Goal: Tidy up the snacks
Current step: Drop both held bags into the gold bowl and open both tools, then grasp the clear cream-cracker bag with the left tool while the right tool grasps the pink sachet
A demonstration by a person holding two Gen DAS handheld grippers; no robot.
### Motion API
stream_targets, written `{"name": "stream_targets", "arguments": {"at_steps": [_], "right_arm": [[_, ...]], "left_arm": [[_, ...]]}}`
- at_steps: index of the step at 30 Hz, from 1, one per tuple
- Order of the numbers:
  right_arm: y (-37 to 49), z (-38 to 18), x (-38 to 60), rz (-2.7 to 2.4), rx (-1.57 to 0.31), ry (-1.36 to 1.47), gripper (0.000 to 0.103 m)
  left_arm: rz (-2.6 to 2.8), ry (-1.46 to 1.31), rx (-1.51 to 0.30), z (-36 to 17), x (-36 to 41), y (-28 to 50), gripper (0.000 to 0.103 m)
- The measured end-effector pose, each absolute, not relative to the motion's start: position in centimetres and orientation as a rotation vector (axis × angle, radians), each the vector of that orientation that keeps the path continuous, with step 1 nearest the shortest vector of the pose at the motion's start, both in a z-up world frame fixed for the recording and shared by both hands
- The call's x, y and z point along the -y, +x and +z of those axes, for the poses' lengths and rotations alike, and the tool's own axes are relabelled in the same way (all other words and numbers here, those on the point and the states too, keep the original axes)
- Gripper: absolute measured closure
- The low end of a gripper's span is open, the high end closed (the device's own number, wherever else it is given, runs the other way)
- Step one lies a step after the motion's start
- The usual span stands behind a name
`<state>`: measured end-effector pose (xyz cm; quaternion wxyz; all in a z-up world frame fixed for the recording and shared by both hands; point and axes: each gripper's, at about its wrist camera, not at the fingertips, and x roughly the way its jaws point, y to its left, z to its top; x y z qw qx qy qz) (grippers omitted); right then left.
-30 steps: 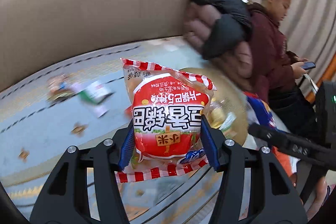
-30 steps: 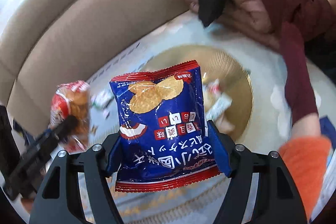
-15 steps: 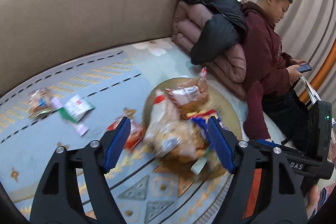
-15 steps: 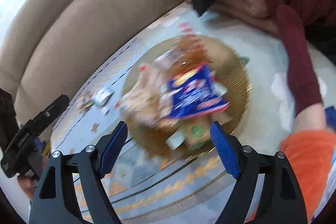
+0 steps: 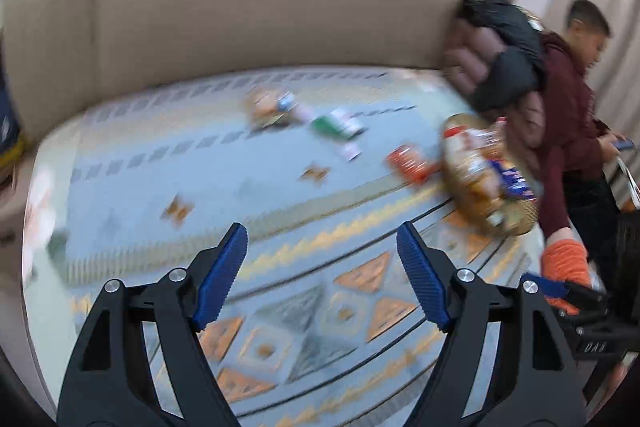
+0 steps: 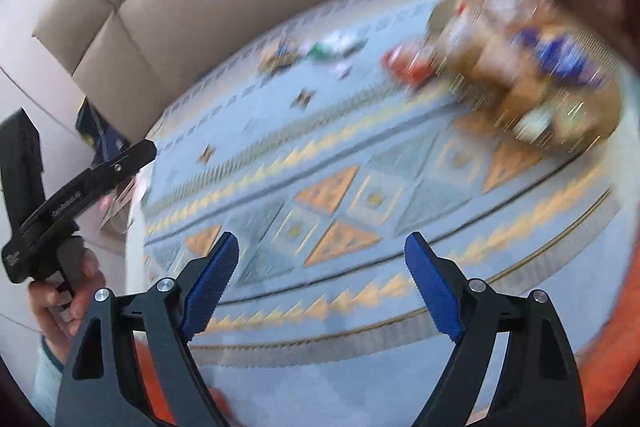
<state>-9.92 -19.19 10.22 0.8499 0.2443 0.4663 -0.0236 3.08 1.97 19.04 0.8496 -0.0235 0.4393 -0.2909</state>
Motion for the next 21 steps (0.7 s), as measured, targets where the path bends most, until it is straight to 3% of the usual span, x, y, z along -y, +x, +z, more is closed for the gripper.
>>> {"name": "stream_targets", "arguments": {"at_steps": [9,19,21], "right_arm": [[-9.5,5.1,18.3,-0.066,-1.008,0.439,0.02],[-8.5,2.5,19.7,-0.106,-1.044,0.444,0.021],[-8.3,2.4,19.7,-0.105,-1.044,0.44,0.025]], "left_arm": [[-0.453,-0.089,-1.049,11.2,-5.6,4.8,0.026],[-0.478,0.045,-1.028,10.5,-2.6,3.8,0.026],[-0.484,0.047,-1.031,10.4,-2.4,3.7,0.026]]}}
